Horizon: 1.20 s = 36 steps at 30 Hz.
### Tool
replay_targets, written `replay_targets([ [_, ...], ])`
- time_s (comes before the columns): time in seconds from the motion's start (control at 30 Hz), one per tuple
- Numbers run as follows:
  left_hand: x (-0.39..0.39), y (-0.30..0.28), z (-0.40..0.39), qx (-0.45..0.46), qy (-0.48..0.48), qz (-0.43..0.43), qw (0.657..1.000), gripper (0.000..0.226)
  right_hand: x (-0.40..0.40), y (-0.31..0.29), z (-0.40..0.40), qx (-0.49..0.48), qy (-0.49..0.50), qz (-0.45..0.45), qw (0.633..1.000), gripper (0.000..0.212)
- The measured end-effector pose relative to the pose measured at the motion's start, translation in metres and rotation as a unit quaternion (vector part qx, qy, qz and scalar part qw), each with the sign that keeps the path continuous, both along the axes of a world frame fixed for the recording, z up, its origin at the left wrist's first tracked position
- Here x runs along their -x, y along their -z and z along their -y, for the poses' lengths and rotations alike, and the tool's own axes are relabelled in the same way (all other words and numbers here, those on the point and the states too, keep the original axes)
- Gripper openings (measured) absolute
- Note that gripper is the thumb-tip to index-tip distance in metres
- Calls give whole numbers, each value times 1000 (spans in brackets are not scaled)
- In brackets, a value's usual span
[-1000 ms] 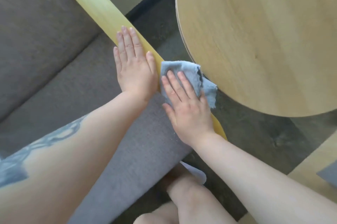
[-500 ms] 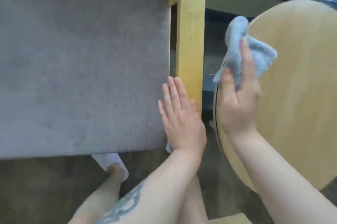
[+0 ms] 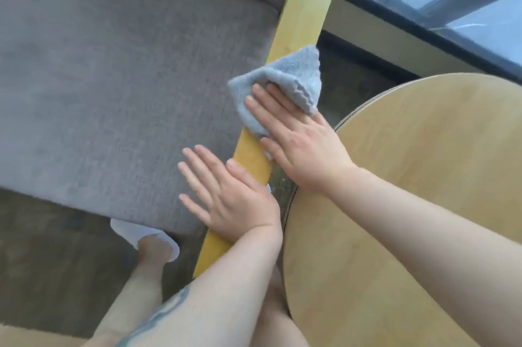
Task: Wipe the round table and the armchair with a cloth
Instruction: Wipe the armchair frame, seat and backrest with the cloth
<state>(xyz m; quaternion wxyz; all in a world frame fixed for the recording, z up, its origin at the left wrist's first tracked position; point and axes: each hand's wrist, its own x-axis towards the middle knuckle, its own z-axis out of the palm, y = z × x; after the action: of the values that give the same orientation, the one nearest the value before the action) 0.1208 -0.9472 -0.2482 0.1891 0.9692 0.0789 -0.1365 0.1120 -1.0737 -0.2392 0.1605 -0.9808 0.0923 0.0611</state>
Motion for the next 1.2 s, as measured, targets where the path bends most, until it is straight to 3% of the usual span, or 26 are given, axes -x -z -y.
replay_targets([
  [0.1, 4, 6, -1, -22, 7, 30, 999, 55, -30, 0, 17, -22, 123, -3, 992, 56],
  [0.13, 4, 6, -1, -25, 9, 28, 999, 55, -26, 1, 3, -33, 124, -2, 992, 57],
  [0.2, 4, 5, -8, -37, 44, 29, 998, 56, -2, 2, -24, -33, 0, 7, 999, 55],
  [0.27, 3, 6, -23, -45, 166, 35, 984, 57, 12, 7, -5, -5, -142, 23, 990, 52],
  [0.3, 1, 6, -33, -49, 241, 43, 968, 57, 6, 10, 14, 15, -151, 34, 988, 53],
  [0.43, -11, 9, -48, -52, 372, 83, 923, 56, -31, 10, 28, -24, 92, 48, 994, 55],
  [0.47, -11, 11, -47, -45, 389, 91, 916, 55, -29, 10, 12, -26, 93, 55, 994, 55],
  [0.53, -11, 12, -44, -37, 405, 98, 908, 54, -11, 9, -6, -18, -51, 51, 997, 52],
  [0.6, -13, 9, -43, -35, 407, 93, 908, 54, -10, 14, 35, 7, -182, 40, 982, 51],
  [0.63, -13, 8, -43, -32, 408, 87, 908, 54, -20, 17, 59, 24, -162, 38, 986, 52],
  [0.73, -12, 5, -43, -24, 407, 71, 910, 54, -55, 13, 88, -12, 123, 40, 992, 55],
  [0.77, -12, 5, -44, -17, 407, 68, 911, 55, -56, 13, 72, -15, 154, 50, 987, 55],
  [0.8, -13, 5, -44, -5, 408, 64, 911, 55, -50, 11, 51, -14, 119, 53, 991, 55],
  [0.87, -15, 7, -45, 22, 411, 64, 909, 54, -24, 11, 24, -7, -56, 51, 997, 53],
  [0.93, -16, 7, -45, 39, 415, 64, 907, 53, -20, 18, 50, -2, -150, 55, 987, 51],
  [0.97, -16, 7, -45, 46, 414, 66, 907, 53, -32, 21, 69, -2, -123, 59, 991, 50],
  [1.03, -16, 7, -46, 51, 417, 67, 905, 53, -65, 18, 97, -33, 54, 70, 996, 51],
  [1.1, -17, 7, -45, 52, 417, 71, 905, 53, -86, 13, 79, -42, 200, 70, 976, 53],
  [1.13, -17, 7, -44, 50, 415, 74, 905, 53, -84, 11, 57, -31, 214, 63, 974, 54],
  [1.2, -17, 6, -43, 47, 411, 66, 908, 53, -60, 7, 19, -16, 129, 46, 990, 54],
])
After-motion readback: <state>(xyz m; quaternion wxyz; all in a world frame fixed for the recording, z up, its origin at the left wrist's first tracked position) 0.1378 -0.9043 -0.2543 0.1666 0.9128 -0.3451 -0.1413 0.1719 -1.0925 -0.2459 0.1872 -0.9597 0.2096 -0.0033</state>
